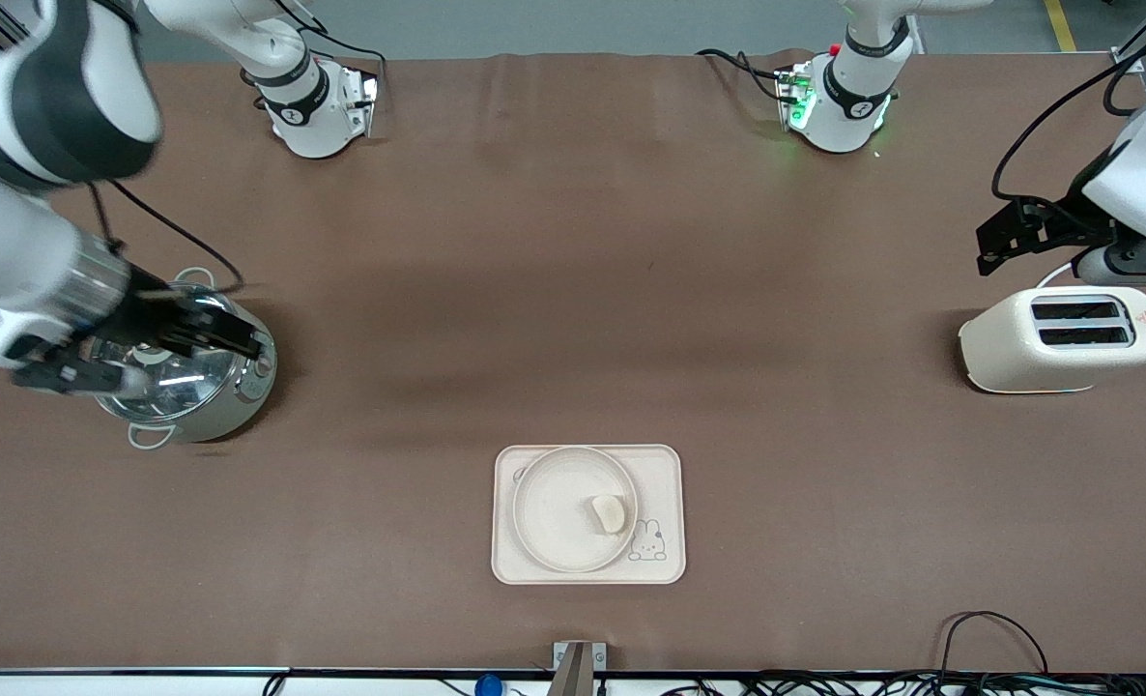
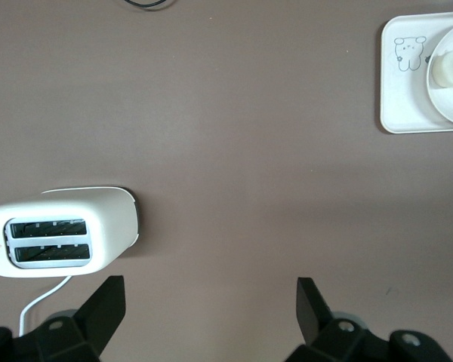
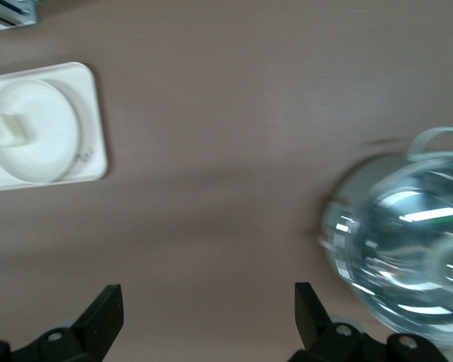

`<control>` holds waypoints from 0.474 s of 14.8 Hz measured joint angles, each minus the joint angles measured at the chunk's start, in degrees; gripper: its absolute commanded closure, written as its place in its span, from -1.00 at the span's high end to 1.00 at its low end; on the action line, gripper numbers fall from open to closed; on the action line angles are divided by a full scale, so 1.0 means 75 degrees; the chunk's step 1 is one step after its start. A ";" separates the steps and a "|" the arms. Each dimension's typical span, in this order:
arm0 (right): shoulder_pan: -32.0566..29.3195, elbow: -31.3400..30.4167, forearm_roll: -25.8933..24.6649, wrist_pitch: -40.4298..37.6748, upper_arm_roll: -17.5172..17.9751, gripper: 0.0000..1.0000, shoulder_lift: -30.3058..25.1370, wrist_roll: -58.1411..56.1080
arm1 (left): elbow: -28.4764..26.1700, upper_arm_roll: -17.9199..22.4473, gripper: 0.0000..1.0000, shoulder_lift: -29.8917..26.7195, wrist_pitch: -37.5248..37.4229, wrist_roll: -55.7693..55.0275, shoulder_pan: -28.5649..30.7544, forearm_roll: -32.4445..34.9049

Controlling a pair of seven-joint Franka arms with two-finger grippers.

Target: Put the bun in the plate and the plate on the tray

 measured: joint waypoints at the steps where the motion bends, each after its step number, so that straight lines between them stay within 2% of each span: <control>1: -0.0123 -0.0040 -0.0217 -0.0240 0.0000 1.00 -0.0257 -0.0060 | 0.0000 0.0001 1.00 0.0002 0.0000 0.0005 0.0064 -0.0067; 7: -0.0350 -0.0151 -0.1180 -0.1073 0.0008 1.00 -0.1310 -0.0181 | 0.0000 0.0001 1.00 0.0009 0.0001 0.0006 0.0121 -0.0119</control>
